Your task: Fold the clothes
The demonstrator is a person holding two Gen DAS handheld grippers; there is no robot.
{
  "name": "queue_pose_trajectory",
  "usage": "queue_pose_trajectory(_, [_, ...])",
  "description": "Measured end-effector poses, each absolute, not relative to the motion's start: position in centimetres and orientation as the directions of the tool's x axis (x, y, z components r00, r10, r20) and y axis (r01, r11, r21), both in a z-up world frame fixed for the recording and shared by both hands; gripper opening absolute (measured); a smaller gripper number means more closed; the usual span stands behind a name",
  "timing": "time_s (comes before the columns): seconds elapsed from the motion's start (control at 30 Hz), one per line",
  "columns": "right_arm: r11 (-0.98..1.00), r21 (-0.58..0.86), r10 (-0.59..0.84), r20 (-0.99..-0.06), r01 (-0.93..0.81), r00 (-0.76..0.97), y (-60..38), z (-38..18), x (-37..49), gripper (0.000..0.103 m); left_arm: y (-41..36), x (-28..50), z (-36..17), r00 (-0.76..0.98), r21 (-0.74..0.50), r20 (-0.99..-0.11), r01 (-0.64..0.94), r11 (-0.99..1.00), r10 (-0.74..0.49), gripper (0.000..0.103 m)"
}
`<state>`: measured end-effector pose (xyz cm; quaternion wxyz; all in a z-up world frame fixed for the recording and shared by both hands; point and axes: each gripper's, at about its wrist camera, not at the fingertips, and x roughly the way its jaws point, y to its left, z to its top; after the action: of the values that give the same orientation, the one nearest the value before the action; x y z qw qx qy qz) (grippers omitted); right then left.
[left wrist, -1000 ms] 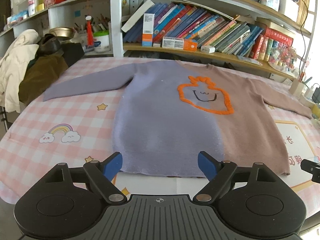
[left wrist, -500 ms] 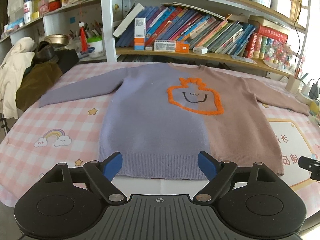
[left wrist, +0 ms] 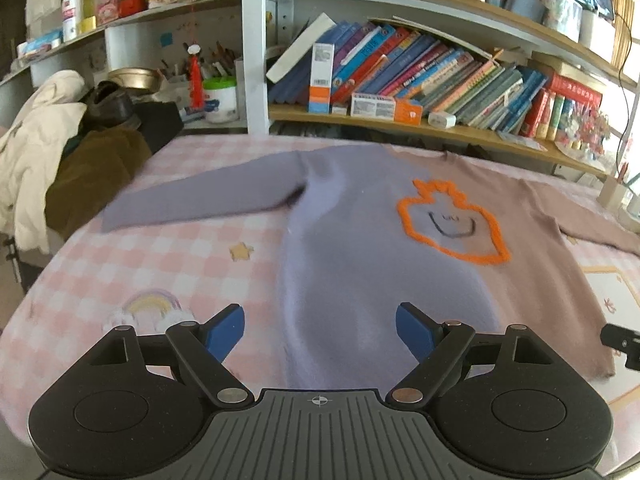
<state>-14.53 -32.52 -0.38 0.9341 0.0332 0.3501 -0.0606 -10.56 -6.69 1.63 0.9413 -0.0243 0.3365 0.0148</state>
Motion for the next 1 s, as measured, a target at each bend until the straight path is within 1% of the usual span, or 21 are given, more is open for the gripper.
queue_pose_trajectory(0.23, [0.979, -0.001, -0.151, -0.669, 0.201, 0.728, -28.5, -0.4, -13.5, 0.098, -2.7, -7.5, 1.2, 0.753, -0.053, -0.656, 0.021, 0.998, -0.05, 0.086])
queue_pose_trajectory(0.57, [0.976, -0.03, -0.178, -0.684, 0.216, 0.708, -22.9, -0.6, -12.2, 0.098, 3.6, -4.9, 0.4, 0.725, -0.119, -0.684, -0.003, 0.993, -0.08, 0.086])
queue_pose_trajectory(0.7, [0.977, -0.043, -0.179, -0.696, 0.208, 0.696, -21.2, -0.8, -11.9, 0.098, 6.1, -4.6, -0.1, 0.718, -0.131, -0.693, -0.042, 0.99, -0.062, 0.086])
queue_pose_trajectory(1.0, [0.984, -0.06, -0.16, -0.726, 0.17, 0.668, -18.5, -1.7, -10.9, 0.098, 11.6, -3.7, -1.2, 0.713, -0.142, -0.7, -0.193, 0.971, 0.039, 0.086])
